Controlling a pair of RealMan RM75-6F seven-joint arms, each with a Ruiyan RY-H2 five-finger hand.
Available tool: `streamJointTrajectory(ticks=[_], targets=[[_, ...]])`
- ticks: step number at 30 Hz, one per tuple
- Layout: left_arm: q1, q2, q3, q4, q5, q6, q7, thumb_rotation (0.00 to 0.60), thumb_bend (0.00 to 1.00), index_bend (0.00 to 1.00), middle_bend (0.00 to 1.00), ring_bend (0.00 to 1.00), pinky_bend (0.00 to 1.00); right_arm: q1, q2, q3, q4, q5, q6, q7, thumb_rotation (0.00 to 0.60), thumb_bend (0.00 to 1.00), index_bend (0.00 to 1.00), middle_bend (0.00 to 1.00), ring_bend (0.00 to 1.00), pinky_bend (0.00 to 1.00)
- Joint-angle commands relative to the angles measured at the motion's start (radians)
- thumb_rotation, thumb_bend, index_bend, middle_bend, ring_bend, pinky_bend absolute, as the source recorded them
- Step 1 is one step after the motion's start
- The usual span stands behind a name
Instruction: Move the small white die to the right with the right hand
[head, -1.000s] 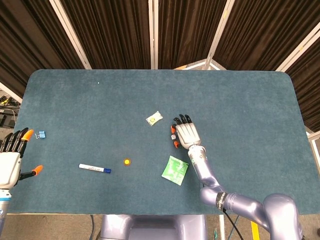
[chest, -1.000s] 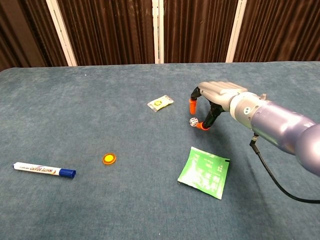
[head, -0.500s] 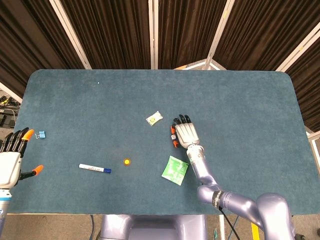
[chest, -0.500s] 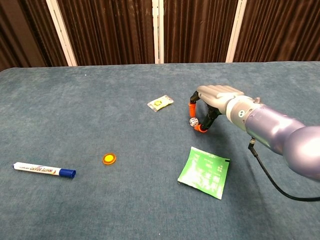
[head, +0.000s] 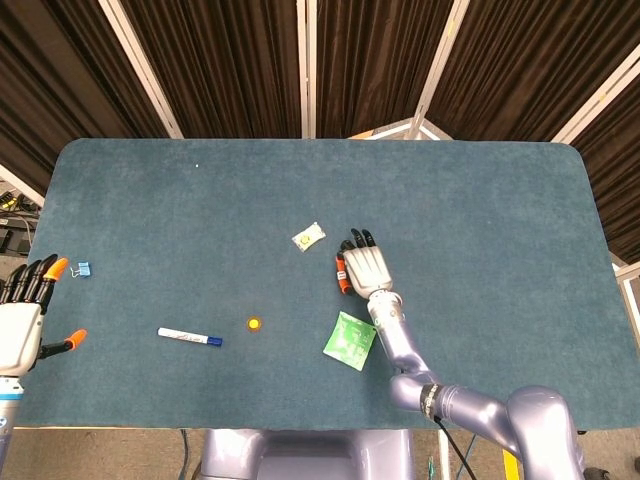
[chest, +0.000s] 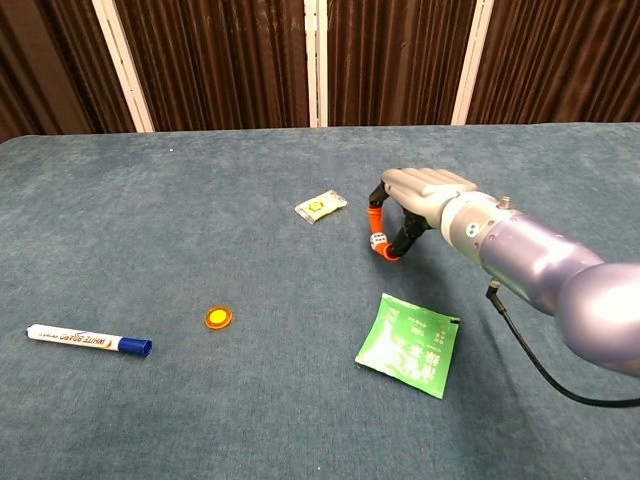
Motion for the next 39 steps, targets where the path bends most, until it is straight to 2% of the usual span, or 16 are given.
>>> streamJointTrajectory(ticks=[1,6,9,13,23,32,39], targets=[[0.0,0.0,0.0,0.002,-0.001,-0.001,-0.001,0.6,0.0,0.0,0.0,0.0,0.0,-0.007,0.021,0.001,-0.031,-0.014,0.025,-0.003,0.6,0.36,0.6,0.26,0.0,0.0],[0.002,0.0,0.001,0.006,-0.003,0.0,-0.005,0.6,0.0,0.0,0.0,0.0,0.0,-0.036,0.1,0.004,-0.131,-0.039,0.09,-0.026,0.6,0.36,0.58,0.25,0.0,0.0],[0.002,0.001,0.001,0.006,-0.007,-0.002,-0.005,0.6,0.0,0.0,0.0,0.0,0.0,-0.087,0.191,0.008,-0.248,-0.054,0.156,-0.024,0.6,0.35,0.56,0.24,0.0,0.0],[0.002,0.001,0.003,-0.002,-0.002,0.002,0.006,0.6,0.0,0.0,0.0,0.0,0.0,-0.149,0.297,-0.019,-0.366,-0.065,0.192,-0.02,0.6,0.35,0.55,0.23,0.0,0.0],[0.008,0.001,0.01,-0.034,0.042,0.041,0.043,0.6,0.0,0.0,0.0,0.0,0.0,-0.254,0.428,-0.073,-0.458,-0.09,0.248,0.034,0.6,0.3,0.5,0.18,0.0,0.0],[0.005,0.003,0.011,-0.055,0.07,0.055,0.058,0.6,0.0,0.0,0.0,0.0,0.0,-0.293,0.49,-0.088,-0.532,-0.115,0.287,0.04,0.6,0.26,0.35,0.09,0.0,0.0],[0.003,0.003,0.017,-0.06,0.095,0.061,0.055,0.6,0.0,0.0,0.0,0.0,0.0,-0.366,0.555,-0.126,-0.602,-0.185,0.376,0.068,0.6,0.25,0.33,0.09,0.0,0.0]])
